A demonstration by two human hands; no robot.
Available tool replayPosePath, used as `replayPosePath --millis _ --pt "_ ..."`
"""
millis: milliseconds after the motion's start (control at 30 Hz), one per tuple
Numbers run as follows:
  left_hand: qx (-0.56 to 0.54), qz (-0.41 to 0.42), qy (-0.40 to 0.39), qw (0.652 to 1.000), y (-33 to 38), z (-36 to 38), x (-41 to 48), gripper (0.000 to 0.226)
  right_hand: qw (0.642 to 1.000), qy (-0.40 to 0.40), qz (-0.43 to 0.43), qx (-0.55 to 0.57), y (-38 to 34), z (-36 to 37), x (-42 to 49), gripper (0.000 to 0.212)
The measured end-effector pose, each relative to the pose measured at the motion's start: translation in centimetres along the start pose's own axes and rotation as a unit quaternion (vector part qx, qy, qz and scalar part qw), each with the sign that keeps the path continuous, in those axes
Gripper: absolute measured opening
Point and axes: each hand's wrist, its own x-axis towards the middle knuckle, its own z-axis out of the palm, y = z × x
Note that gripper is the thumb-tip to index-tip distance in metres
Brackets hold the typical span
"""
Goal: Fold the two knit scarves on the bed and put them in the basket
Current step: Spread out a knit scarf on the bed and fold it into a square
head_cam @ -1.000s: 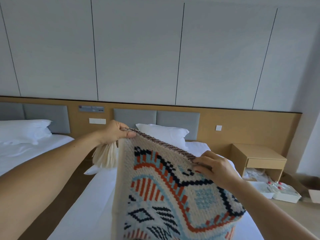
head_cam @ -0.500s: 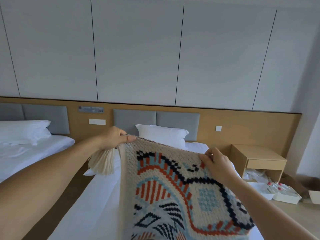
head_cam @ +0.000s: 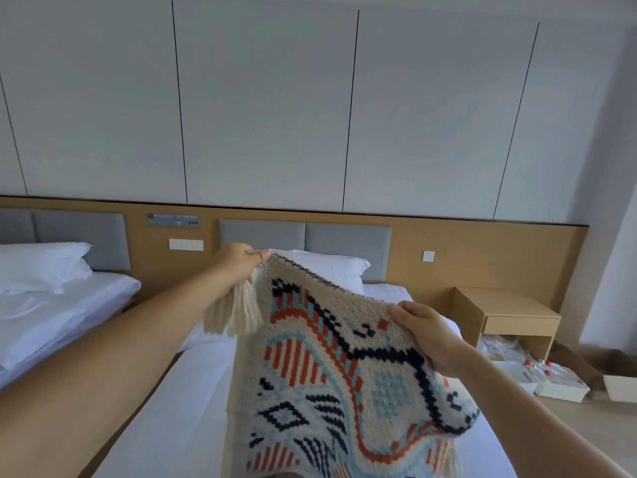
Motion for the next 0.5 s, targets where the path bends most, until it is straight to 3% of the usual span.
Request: replayPosePath --millis 33,133,233,367,500 --pt "0.002 -0.024 -0.026 0.999 0.4 0.4 -0.2 0.031 1.0 0.001 0.01 0.024 -0.2 0.3 0.1 0.03" --pt "-0.049 -0.13 -0.104 0.985 1.9 1.7 -1.1 0.043 0.996 -0.002 0.048 0.077 -0.7 0.9 0.1 0.035" --pt "-0.126 -0.184 -0.131 0.966 2.9 2.7 -1.8 0.035 0.988 0.011 0.061 0.139 -1.0 1.2 -0.1 0.038" --pt "-0.21 -0.211 -0.124 0.947 3.4 1.5 -1.8 0.023 0.968 0.114 0.037 0.221 -0.9 -1.1 0.4 0.032" --pt "-0.204 -0.187 -0.145 0.95 5.1 3.1 -3.4 0.021 0.966 0.134 0.049 0.215 -1.3 -1.1 0.7 0.031"
